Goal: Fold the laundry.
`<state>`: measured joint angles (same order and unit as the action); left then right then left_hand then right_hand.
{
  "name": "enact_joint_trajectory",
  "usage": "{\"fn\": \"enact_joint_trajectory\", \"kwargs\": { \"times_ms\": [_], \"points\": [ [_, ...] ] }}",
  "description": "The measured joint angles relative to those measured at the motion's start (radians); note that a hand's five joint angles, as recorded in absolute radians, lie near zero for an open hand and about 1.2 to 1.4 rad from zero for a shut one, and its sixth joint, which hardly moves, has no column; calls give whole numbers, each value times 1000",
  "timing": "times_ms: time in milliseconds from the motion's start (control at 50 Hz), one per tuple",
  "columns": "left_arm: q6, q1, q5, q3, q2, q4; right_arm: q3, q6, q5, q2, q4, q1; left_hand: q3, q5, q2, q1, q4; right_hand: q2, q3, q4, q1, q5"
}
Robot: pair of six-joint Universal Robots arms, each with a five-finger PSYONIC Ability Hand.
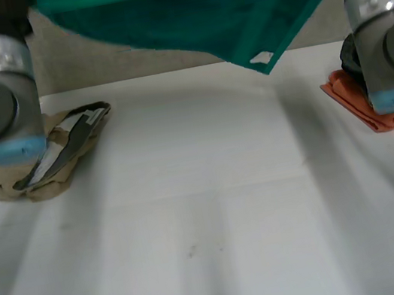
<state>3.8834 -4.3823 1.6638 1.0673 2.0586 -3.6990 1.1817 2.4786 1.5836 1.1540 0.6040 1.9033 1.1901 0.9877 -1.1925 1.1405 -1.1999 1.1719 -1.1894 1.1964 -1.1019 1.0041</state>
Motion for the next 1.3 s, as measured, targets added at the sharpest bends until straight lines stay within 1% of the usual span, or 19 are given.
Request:
{"fn": "enact_joint_trajectory", "kwargs": {
  "times_ms": [120, 160, 220, 320, 360, 380, 460, 520, 640, 740, 780, 820, 840, 880, 980, 1100, 1200, 1240, 1300],
  "points": [
    [-53, -2, -2, 273, -24, 30, 148, 63, -41, 0, -131, -6, 0, 0, 0, 0, 0, 0, 0, 0, 0, 0],
    [-55, 1, -2, 381, -24, 35, 220, 83, -79, 2, -188, -9, 0, 0, 0, 0, 0, 0, 0, 1, 0, 1],
    [-51, 4, -3, 489, -22, 37, 290, 94, -114, 4, -262, -16, 0, 0, 0, 0, 0, 0, 0, 2, 0, 2],
    [-36, 5, -5, 610, -17, 40, 360, 99, -133, 6, -376, -56, -32, -7, 34, -4, 39, 0, 0, 2, 0, 2],
    [-31, 4, -5, 629, -15, 42, 372, 100, -134, 7, -399, -68, -64, -31, 65, -32, 73, 0, 0, 2, 0, 2],
    [-24, 3, -6, 649, -13, 45, 386, 100, -135, 7, -426, -84, -271, -240, 287, -257, 283, 0, 0, 3, 0, 2],
    [-6, -10, -12, 685, -9, 53, 414, 102, -136, 9, -473, -118, -536, -519, 551, -515, 554, 0, 0, 3, 0, 2],
    [1, -34, -24, 697, -6, 56, 431, 105, -135, 9, -488, -140, -612, -596, 618, -571, 629, 0, 0, 3, 0, 2],
    [5, -93, -56, 713, -3, 59, 449, 108, -135, 10, -487, -160, -659, -647, 665, -616, 681, 0, 0, 3, 0, 2],
    [5, -112, -64, 731, -15, 58, 460, 108, -138, 10, -482, -160, -667, -654, 674, -623, 690, 0, 0, 3, 0, 2],
    [5, -121, -65, 749, -37, 57, 466, 110, -139, 10, -480, -159, -627, -605, 625, -571, 641, 0, 0, 3, 0, 2],
    [5, -131, -65, 771, -66, 56, 473, 113, -141, 10, -479, -159, -445, -420, 433, -359, 452, 0, 0, 3, 0, 2],
    [5, -138, -65, 785, -84, 56, 476, 115, -142, 11, -479, -159, -231, -209, 231, -139, 236, 0, 0, 3, 0, 2],
    [5, -146, -66, 806, -111, 57, 480, 116, -144, 12, -481, -159, -62, -48, 62, 3, 71, 0, 0, 3, 0, 2],
    [5, -156, -75, 856, -182, 76, 485, 103, -144, 43, -500, -160, -8, -15, 6, 4, 8, 0, 0, 3, 0, 2],
    [8, -155, -88, 919, -344, 174, 474, 9, -140, 161, -632, -168, -2, -15, 0, 4, 4, 0, 0, 3, 0, 2],
    [16, -154, -92, 934, -524, 364, 458, -180, -133, 338, -870, -210, -2, -15, 0, 4, 4, 0, 0, 3, 0, 2],
    [19, -154, -93, 932, -566, 418, 456, -222, -132, 375, -921, -221, -2, -15, 0, 4, 4, 0, 0, 3, 0, 2],
    [33, -152, -104, 915, -634, 558, 459, -306, -134, 453, -1027, -238, -2, -15, 0, 4, 3, 0, 0, 3, 0, 2]
  ]
}}
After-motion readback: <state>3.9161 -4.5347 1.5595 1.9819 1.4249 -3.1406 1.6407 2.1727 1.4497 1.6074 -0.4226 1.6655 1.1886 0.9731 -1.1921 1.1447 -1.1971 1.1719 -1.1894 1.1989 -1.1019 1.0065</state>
